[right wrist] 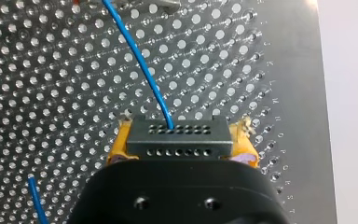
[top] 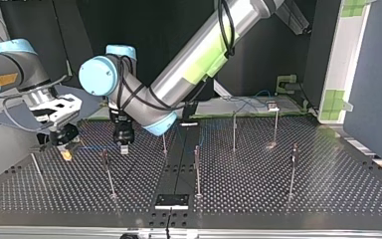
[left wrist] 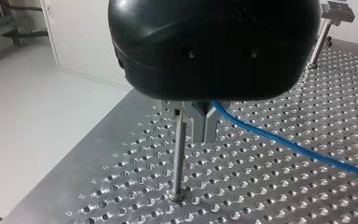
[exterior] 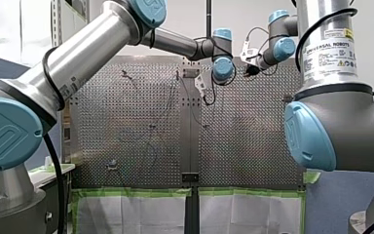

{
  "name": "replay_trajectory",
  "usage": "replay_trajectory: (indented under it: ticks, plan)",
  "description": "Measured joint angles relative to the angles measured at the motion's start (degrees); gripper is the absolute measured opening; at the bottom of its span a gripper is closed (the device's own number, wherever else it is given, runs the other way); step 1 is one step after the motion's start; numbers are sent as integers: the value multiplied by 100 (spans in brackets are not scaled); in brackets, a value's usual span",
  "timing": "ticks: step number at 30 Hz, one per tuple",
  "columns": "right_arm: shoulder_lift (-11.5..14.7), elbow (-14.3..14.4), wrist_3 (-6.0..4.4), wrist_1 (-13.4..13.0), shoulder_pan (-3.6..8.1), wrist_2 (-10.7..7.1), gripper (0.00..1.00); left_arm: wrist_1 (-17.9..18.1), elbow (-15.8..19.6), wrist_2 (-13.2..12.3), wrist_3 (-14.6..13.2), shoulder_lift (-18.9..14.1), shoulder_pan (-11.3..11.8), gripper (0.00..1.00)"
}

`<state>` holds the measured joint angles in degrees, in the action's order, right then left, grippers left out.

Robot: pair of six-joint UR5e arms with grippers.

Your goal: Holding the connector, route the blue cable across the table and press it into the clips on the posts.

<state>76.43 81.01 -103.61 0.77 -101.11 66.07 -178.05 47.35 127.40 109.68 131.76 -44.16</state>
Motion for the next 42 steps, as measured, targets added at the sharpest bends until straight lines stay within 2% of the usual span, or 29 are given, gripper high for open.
replay_trajectory:
  ticks: [8, 14, 20, 24, 32, 33, 34, 35, 37, 38, 39, 42]
  plan:
    - [-119, -59, -3, -31, 41, -125, 0, 396, 1, -390, -111, 31, 258, 0]
    - [-203, -213, -40, -42, 140, -216, 0, 564, 1, -673, -128, 94, 490, 0]
    - [-334, -351, -54, -43, 237, -283, 0, 633, 0, -937, -131, 216, 622, 0]
    - [-396, -394, -55, -58, 295, -320, 0, 617, 0, -1023, -134, 255, 657, 0]
    - [-426, -404, -51, -98, 392, -425, 0, 493, 0, -1037, -140, 264, 669, 0]
    - [-428, -404, -47, -101, 403, -431, 0, 477, 0, -1036, -140, 264, 668, 26]
    - [-428, -404, -44, -102, 410, -436, 0, 457, 0, -1036, -140, 264, 666, 26]
    - [-428, -404, -43, -103, 417, -438, 0, 423, 0, -1035, -140, 263, 659, 38]
    - [-429, -403, -40, -104, 429, -442, 0, 375, 0, -1032, -141, 261, 649, 38]
    - [-430, -403, -40, -104, 432, -443, 0, 353, 0, -1031, -140, 259, 644, 80]
    - [-430, -403, -39, -105, 437, -444, 0, 337, 0, -1032, -140, 259, 641, 97]
    - [-430, -404, -34, -106, 451, -456, 0, 247, 0, -1038, -130, 257, 632, 100]
